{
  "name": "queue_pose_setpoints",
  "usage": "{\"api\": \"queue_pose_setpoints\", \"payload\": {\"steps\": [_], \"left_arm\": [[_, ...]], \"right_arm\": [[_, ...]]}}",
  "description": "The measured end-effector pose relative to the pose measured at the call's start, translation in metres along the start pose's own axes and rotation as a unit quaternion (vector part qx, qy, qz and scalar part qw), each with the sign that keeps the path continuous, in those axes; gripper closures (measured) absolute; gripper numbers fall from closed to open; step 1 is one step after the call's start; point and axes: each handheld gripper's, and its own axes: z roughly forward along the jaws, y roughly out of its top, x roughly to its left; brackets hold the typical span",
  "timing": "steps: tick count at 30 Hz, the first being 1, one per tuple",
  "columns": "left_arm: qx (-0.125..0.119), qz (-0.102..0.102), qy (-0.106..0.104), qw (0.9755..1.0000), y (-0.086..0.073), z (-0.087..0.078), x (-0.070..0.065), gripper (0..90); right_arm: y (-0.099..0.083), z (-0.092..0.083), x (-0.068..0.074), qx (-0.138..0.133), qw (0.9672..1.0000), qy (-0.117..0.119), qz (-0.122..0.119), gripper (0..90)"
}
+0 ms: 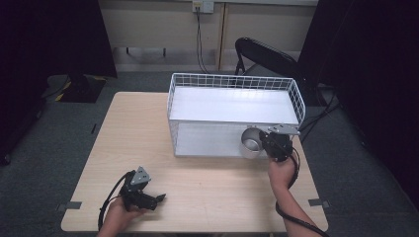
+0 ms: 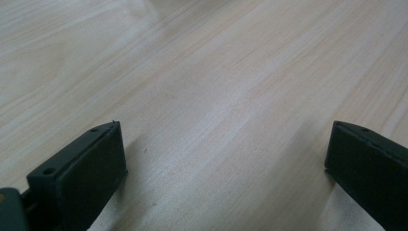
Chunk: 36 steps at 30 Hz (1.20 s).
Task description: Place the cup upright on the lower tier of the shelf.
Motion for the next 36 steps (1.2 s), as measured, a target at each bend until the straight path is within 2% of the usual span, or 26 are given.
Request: {"api": "queue_pose_setpoints", "payload": {"steps": [19,25,30,32,36], "left_arm": [[0.0,0.0,0.0,1.0,0.0,0.0,0.0,0.0],[0.0,0.0,0.0,1.0,0.0,0.0,0.0,0.0],[0.0,0.0,0.0,1.0,0.0,0.0,0.0,0.0],[0.0,0.0,0.0,1.0,0.0,0.0,0.0,0.0],[0.0,0.0,0.0,1.0,0.0,0.0,0.0,0.0]], "right_arm": [[0.002,0.01,0.003,-0.002,0.9999,-0.017,-0.002,82.2],[0.001,0.011,0.002,-0.008,0.9997,-0.019,0.01,80.9],[0.001,0.011,-0.002,-0.003,0.9991,-0.023,0.035,66.2],[0.001,0.011,-0.005,0.001,0.9987,-0.025,0.045,57.3],[0.001,0.01,-0.008,0.002,0.9979,-0.025,0.06,51.4]]}}
